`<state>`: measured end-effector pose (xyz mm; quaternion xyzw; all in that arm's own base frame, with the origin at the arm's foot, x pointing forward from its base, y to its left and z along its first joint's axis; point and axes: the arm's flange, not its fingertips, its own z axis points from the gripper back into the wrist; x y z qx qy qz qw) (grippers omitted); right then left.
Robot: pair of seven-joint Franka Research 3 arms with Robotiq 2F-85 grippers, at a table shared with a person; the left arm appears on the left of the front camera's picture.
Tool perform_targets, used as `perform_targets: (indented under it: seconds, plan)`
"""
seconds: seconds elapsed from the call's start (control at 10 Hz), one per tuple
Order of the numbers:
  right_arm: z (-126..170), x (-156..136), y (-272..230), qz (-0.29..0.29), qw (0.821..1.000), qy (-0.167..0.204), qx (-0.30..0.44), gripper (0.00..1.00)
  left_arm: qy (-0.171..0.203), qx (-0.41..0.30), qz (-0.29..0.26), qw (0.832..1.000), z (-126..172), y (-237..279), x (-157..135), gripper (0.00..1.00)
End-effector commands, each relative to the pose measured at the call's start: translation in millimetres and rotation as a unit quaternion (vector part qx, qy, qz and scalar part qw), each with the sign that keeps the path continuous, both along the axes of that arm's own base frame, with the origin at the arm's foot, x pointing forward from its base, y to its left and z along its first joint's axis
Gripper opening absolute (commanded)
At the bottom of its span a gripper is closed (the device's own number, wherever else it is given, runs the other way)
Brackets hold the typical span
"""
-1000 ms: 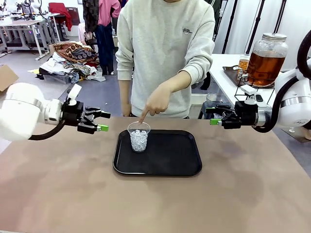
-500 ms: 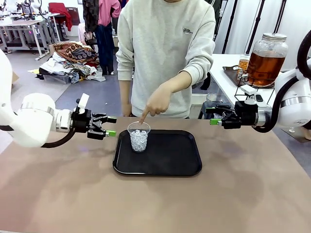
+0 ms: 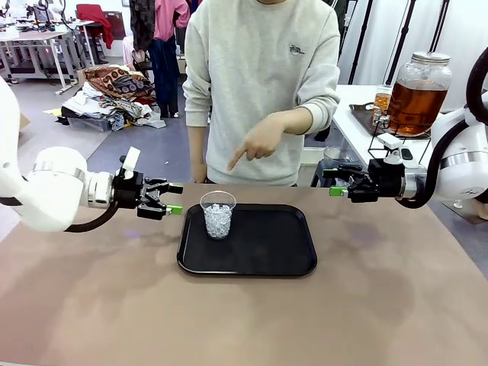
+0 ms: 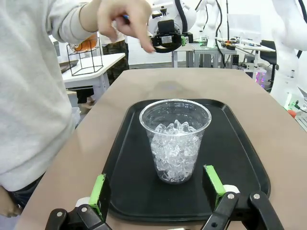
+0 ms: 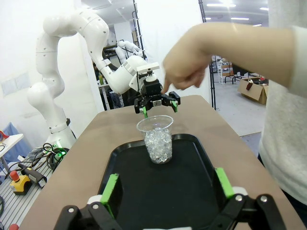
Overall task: Pour the drink into the iced cup.
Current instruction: Pick up the iced cup indicated by the human and present it to them.
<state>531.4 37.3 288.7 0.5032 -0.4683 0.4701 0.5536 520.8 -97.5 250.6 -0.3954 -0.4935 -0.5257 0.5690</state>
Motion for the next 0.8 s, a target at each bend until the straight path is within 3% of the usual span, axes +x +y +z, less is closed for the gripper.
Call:
perform_targets:
  seconds: [0.0,0.7]
  plan:
    - [2.7,1.4,1.9,0.001,1.000,0.001,-0.001,1.00,0.000,0.000,0.000,1.000,0.0,0.0,0.0,1.00]
    - [2.7,1.4,1.9,0.001,1.000,0.001,-0.001,1.00,0.009,-0.023,-0.007,1.000,-20.9,-20.6,-11.3,1.00]
